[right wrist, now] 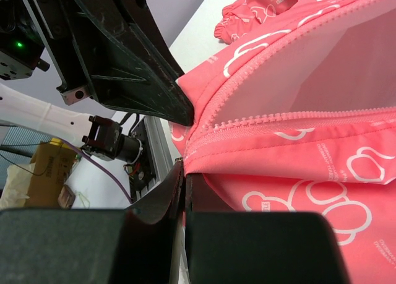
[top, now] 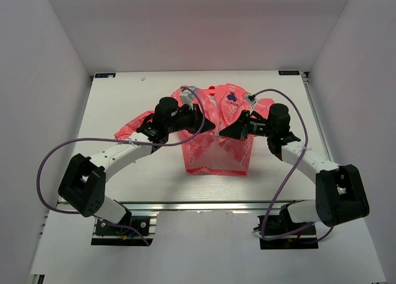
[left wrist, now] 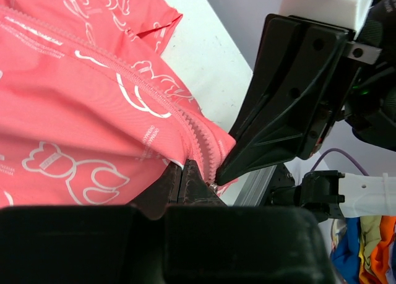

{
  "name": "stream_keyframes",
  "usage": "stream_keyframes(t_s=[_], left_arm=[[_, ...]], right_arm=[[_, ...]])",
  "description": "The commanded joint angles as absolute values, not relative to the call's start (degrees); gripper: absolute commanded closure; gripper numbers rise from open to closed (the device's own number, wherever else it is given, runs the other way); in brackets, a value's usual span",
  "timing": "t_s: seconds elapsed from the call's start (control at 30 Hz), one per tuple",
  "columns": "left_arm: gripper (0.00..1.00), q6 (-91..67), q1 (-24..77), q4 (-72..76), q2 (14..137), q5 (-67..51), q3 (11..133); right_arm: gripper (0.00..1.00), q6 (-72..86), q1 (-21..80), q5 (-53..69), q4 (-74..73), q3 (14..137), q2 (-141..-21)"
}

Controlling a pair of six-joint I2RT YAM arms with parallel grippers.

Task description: Zip up the jacket

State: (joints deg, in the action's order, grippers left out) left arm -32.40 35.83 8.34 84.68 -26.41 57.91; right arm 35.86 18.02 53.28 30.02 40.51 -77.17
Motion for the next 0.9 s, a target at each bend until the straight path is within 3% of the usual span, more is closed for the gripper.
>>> stream_keyframes(t_s=[0.0, 0.87], left_arm=[[1.0, -32.5, 35.8, 12.0, 81.1, -29.1, 57.7], [1.0, -34.3, 35.8, 15.1, 80.6, -31.3, 55.5]], right_arm=[[1.0, 36.5, 17.8, 55.0, 33.2, 40.9, -76.3], [1.0, 43.9, 16.6, 54.2, 44.2, 37.4, -75.2]])
